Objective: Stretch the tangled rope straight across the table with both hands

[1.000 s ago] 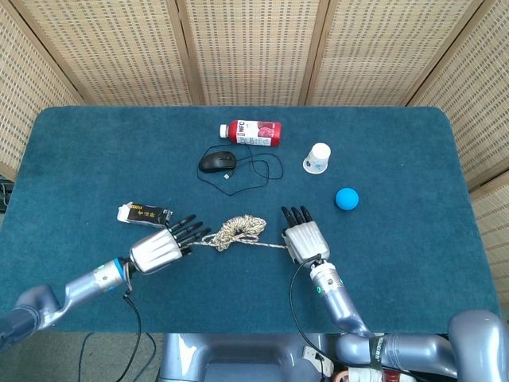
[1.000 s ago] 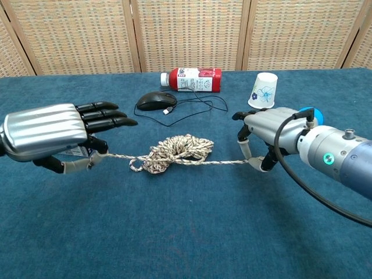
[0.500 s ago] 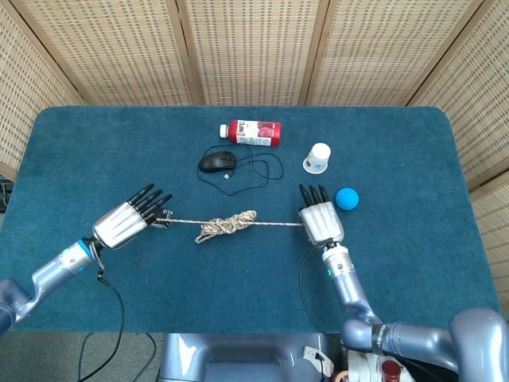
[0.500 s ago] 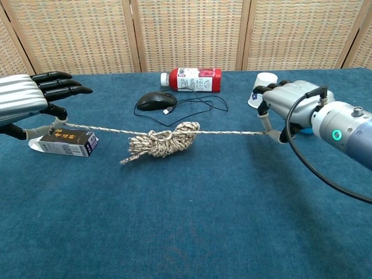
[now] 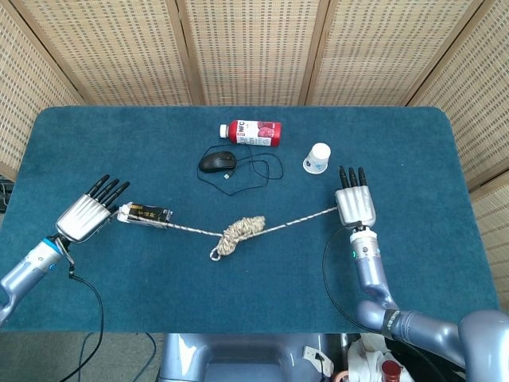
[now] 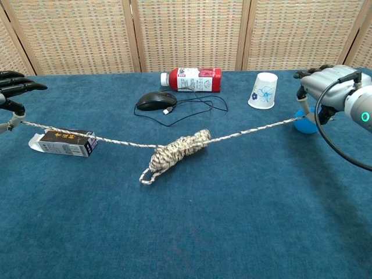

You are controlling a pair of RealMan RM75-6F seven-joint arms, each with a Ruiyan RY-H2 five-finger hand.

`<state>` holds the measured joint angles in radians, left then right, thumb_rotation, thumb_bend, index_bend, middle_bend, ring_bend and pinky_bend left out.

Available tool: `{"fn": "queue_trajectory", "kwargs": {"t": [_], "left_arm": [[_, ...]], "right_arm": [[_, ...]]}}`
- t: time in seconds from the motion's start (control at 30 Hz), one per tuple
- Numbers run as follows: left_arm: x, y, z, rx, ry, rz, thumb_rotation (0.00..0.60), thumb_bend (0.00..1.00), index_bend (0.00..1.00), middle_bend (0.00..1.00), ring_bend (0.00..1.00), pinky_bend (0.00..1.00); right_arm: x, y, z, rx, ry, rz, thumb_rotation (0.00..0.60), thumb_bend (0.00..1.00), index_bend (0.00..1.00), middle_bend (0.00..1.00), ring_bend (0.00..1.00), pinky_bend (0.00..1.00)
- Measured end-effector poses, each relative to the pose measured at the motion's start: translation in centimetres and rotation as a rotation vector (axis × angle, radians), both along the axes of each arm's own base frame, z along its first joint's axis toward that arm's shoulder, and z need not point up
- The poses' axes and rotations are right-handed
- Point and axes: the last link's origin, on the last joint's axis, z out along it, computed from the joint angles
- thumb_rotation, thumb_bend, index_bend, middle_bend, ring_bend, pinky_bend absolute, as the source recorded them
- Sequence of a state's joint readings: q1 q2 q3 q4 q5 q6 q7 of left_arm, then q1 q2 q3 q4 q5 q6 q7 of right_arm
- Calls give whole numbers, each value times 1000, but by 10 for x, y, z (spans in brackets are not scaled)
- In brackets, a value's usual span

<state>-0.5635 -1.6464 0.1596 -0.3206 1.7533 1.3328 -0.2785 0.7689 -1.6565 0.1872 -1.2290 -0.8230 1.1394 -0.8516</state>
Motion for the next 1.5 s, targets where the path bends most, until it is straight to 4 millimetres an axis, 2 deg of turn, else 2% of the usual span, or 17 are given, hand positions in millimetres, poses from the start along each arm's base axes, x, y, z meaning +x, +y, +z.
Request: {"fn": "queue_trajectory", "kwargs": {"t": [0.27, 0.3, 0.33, 0.37, 0.4, 0.43, 0.47, 0.5, 0.53, 0.73, 0.83, 0.97, 1.1, 1.23, 1.33, 1.5], "left_arm": [[-6, -3, -3, 0, -19, 29, 600, 581, 855, 0, 0, 0], [-6, -3, -3, 0, -20, 28, 600, 582, 855, 0, 0, 0], [-6, -3, -3, 0, -20, 26, 600, 565, 840, 0, 0, 0], [-6, -3, -4, -1, -20, 25, 600, 479, 741, 0, 0, 0], [-6, -3, -4, -2, -22, 25, 600, 330, 525, 0, 0, 0], [-6, -3, -4, -3, -24, 24, 600, 213, 354, 0, 0, 0], [-6, -4, -3, -4, -26, 24, 600, 74, 134, 0, 0, 0], [-6, -4, -3, -6, -28, 26, 600, 10, 13, 0, 0, 0], [-7, -4, -3, -6, -32, 31, 600, 0, 0, 0, 0, 0], [-14, -4, 2, 7, -157, 145, 600, 0, 0, 0, 0, 0], [-13, -4, 13, 29, -266, 189, 600, 0, 0, 0, 0, 0], [-10, -7, 35, 77, -385, 224, 600, 0, 0, 0, 0, 0], [-7, -19, 54, 127, -499, 266, 600, 0, 0, 0, 0, 0], [-4, -45, 67, 173, -623, 324, 600, 0, 0, 0, 0, 0], [-9, -76, 79, 227, -698, 387, 600, 0, 0, 0, 0, 0], [-32, -140, 97, 362, -722, 461, 600, 0, 0, 0, 0, 0]], "right_arm": [[-1, 3, -4, 18, -1, 10, 600, 548, 750, 0, 0, 0], [-1, 3, -5, 19, -3, 12, 600, 544, 735, 0, 0, 0], [-1, 3, -5, 21, -4, 11, 600, 501, 669, 0, 0, 0], [-1, 4, -6, 22, -7, 10, 600, 407, 540, 0, 0, 0], [0, 4, -6, 23, -10, 8, 600, 313, 418, 0, 0, 0], [0, 4, -6, 24, -14, 7, 600, 165, 227, 0, 0, 0], [0, 5, -6, 26, -20, 5, 600, 60, 88, 0, 0, 0], [0, 6, -6, 27, -29, 3, 600, 19, 32, 0, 0, 0], [0, 6, -6, 28, -36, 1, 600, 0, 0, 0, 0, 0], [11, 13, 1, 22, -139, 3, 600, 0, 0, 0, 0, 0], [21, 21, 11, 19, -212, 17, 600, 0, 0, 0, 0, 0], [26, 33, 39, -7, -278, 70, 600, 0, 0, 0, 0, 0], [17, 46, 66, -37, -303, 143, 600, 0, 0, 0, 0, 0], [-1, 62, 87, -78, -271, 247, 600, 0, 0, 0, 0, 0], [-24, 81, 103, -104, -255, 312, 600, 0, 0, 0, 0, 0], [-73, 121, 132, -142, -237, 376, 600, 0, 0, 0, 0, 0]]}}
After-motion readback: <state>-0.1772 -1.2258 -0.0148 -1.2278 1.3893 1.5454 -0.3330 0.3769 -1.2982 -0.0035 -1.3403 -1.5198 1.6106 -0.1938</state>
